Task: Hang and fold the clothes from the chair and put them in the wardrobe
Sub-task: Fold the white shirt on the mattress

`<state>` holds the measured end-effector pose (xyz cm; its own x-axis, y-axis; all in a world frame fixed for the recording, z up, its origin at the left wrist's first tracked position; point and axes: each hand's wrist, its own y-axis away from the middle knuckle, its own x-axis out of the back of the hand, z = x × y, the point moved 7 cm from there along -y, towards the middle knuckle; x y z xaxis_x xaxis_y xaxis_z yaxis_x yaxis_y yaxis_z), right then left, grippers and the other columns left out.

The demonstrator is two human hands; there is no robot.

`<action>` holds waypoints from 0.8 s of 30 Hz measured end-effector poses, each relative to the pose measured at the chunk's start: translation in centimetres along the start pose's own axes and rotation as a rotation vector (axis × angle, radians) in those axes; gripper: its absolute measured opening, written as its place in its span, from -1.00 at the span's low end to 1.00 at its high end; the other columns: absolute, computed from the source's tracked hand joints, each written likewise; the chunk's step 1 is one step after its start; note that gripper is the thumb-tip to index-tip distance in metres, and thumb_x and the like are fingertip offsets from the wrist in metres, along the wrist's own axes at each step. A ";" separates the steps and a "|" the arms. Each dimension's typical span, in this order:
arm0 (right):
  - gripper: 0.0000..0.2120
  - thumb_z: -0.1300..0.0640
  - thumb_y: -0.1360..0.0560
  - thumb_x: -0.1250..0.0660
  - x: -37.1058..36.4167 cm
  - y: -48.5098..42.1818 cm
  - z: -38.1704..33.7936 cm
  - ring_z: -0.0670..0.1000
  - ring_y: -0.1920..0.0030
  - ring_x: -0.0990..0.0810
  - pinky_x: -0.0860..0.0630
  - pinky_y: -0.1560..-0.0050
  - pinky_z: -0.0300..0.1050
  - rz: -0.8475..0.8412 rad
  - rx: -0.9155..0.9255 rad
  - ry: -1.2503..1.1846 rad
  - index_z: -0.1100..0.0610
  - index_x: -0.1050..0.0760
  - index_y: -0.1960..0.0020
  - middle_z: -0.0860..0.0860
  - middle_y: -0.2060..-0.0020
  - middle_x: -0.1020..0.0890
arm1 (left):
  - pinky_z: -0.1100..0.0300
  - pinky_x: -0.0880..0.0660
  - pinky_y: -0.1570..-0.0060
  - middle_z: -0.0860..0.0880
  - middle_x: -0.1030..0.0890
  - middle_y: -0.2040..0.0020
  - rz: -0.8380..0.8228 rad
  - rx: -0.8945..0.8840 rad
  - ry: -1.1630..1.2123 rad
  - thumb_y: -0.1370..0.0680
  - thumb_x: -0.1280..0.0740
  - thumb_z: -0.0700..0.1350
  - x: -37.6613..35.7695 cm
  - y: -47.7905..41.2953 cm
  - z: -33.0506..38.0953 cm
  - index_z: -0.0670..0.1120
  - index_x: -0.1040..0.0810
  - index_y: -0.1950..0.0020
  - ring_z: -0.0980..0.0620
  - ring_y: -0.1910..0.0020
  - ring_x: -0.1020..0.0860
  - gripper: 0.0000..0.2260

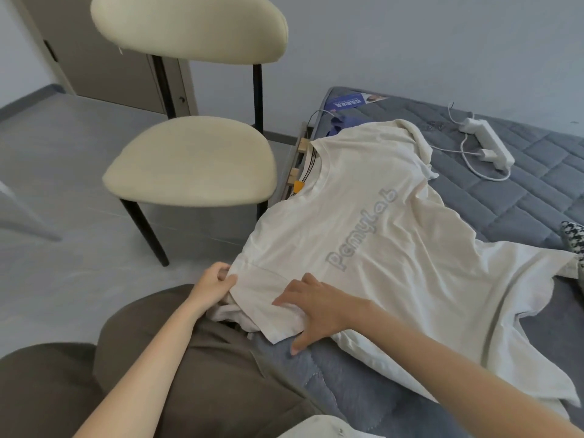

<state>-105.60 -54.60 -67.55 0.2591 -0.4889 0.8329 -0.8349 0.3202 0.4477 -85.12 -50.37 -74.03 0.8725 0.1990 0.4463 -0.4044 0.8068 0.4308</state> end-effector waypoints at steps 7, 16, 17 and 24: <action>-0.53 0.17 -0.50 -0.25 -0.1 -0.2 -1.4 0.15 -0.06 -0.49 -0.41 -0.08 -0.04 0.202 0.077 0.084 -0.06 -0.32 -0.38 0.06 -0.18 -0.45 | 0.35 -0.39 0.19 0.01 -0.52 0.05 -0.136 0.033 0.016 -0.59 -0.27 0.07 -0.4 1.6 -0.4 -0.05 -0.35 -0.39 0.15 0.10 -0.49 -0.59; -0.81 0.16 -0.60 -0.10 2.5 1.0 -0.1 -0.06 0.38 -0.39 -0.34 0.25 -0.14 0.379 -0.051 -0.243 0.08 -0.45 -0.13 -0.12 0.45 -0.40 | 0.25 -0.23 -0.31 0.14 -0.27 -0.36 -0.314 -0.044 -0.126 -0.49 -0.41 0.07 -1.0 2.4 -0.4 0.15 -0.11 -0.53 0.06 -0.40 -0.26 -0.30; -0.83 0.15 -0.61 -0.09 2.6 1.2 0.3 -0.08 0.41 -0.35 -0.30 0.30 -0.17 0.409 -0.087 -0.314 0.13 -0.44 -0.04 -0.10 0.47 -0.37 | 0.27 -0.23 -0.30 0.16 -0.28 -0.34 -0.345 -0.048 -0.121 -0.49 -0.41 0.06 -1.1 2.5 -0.5 0.17 -0.13 -0.51 0.10 -0.36 -0.28 -0.32; -0.78 0.19 -0.58 -0.08 2.1 1.8 2.6 -0.09 0.39 -0.25 -0.22 0.35 -0.19 0.538 -0.281 -0.629 0.28 -0.30 0.20 0.02 0.41 -0.34 | 0.18 -0.47 0.06 -0.10 -0.60 0.02 -0.091 0.097 -0.018 -0.46 -0.41 -0.22 1.3 1.3 -3.0 -0.04 -0.59 0.03 -0.01 0.06 -0.54 -0.86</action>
<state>-107.84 -57.19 -65.87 -0.5208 -0.5447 0.6573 -0.5951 0.7837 0.1780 -83.65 -47.44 -75.21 0.9019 0.1164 0.4159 -0.3491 0.7634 0.5435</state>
